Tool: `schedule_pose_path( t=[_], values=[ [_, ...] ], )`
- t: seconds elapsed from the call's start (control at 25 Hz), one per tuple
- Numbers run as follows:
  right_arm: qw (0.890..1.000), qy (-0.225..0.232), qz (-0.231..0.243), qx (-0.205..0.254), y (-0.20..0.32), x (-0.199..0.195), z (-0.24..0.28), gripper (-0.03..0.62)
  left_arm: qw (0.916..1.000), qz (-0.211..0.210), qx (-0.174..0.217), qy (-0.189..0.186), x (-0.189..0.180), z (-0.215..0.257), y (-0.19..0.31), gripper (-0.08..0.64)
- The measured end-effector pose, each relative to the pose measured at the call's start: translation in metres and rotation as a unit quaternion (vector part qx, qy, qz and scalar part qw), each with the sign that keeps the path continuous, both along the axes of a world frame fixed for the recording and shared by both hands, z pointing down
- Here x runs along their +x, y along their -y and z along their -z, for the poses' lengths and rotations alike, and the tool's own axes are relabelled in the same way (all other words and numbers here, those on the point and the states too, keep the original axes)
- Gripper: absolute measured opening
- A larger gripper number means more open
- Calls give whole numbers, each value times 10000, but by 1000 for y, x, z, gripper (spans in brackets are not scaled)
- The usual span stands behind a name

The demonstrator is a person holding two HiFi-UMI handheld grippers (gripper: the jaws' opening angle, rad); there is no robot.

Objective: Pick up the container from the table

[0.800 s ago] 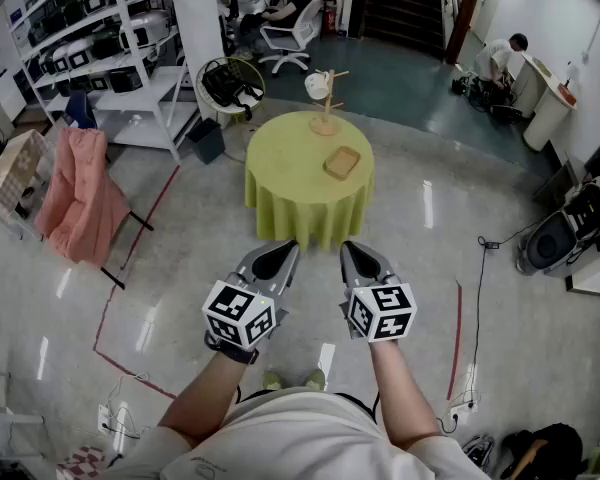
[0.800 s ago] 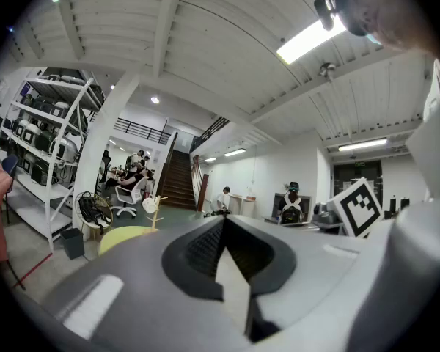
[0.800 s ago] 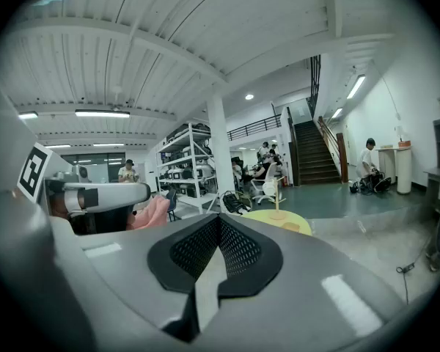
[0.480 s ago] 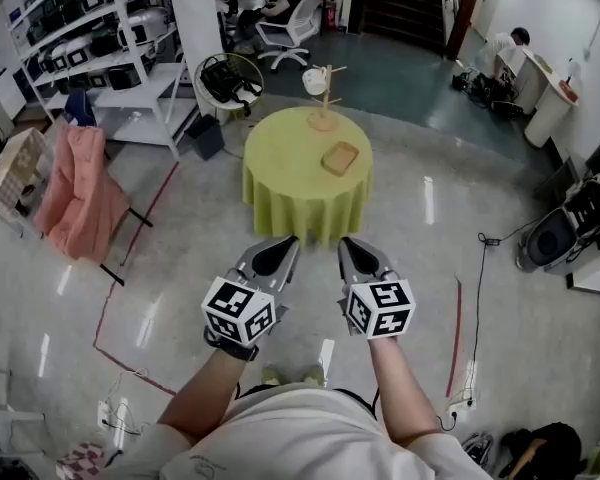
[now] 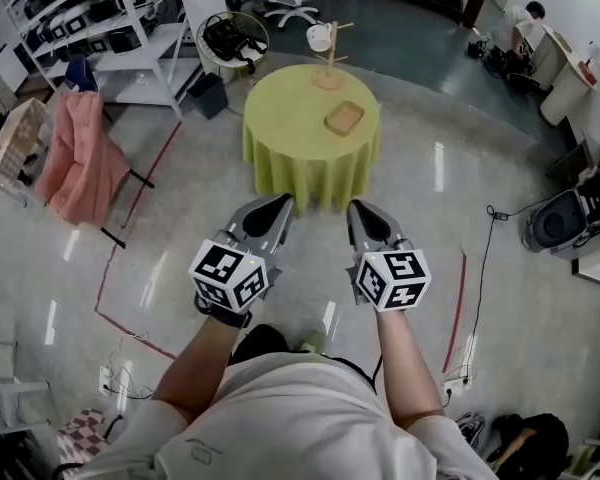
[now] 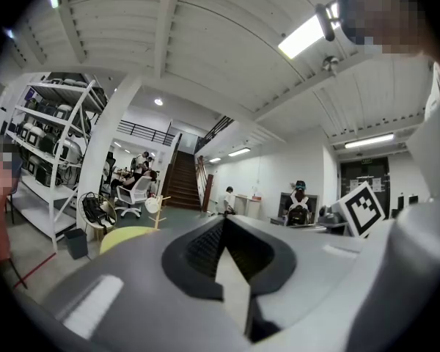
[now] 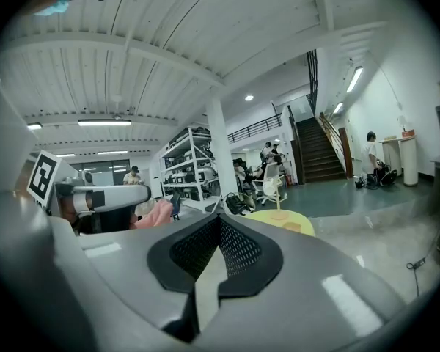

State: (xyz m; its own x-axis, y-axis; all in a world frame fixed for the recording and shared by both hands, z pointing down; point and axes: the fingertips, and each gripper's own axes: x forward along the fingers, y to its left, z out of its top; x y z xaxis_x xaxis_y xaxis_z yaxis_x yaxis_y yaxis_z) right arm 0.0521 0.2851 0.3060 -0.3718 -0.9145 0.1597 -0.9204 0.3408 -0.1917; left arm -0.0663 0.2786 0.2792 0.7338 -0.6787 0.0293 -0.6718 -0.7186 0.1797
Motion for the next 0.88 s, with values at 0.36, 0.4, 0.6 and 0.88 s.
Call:
schedule_pose_path(
  t=[0.36,0.4,0.6,0.88],
  values=[
    [9999,-126,-5,-64,35,6,-19,11,9999,-126,13,42,15,-16,37,6],
    [9999,-152,-12,-76,43,4,-22,11,9999,-145,3,36,14,-19,46,6],
    [9994,-309,-66,-120,88,1,-33,11,9996,-286,11,3,17,-28,95,6],
    [9979,-504,-320,-263,167,-1,-50,11,9977,-669,88,44,26,-36,175,6]
  ],
)
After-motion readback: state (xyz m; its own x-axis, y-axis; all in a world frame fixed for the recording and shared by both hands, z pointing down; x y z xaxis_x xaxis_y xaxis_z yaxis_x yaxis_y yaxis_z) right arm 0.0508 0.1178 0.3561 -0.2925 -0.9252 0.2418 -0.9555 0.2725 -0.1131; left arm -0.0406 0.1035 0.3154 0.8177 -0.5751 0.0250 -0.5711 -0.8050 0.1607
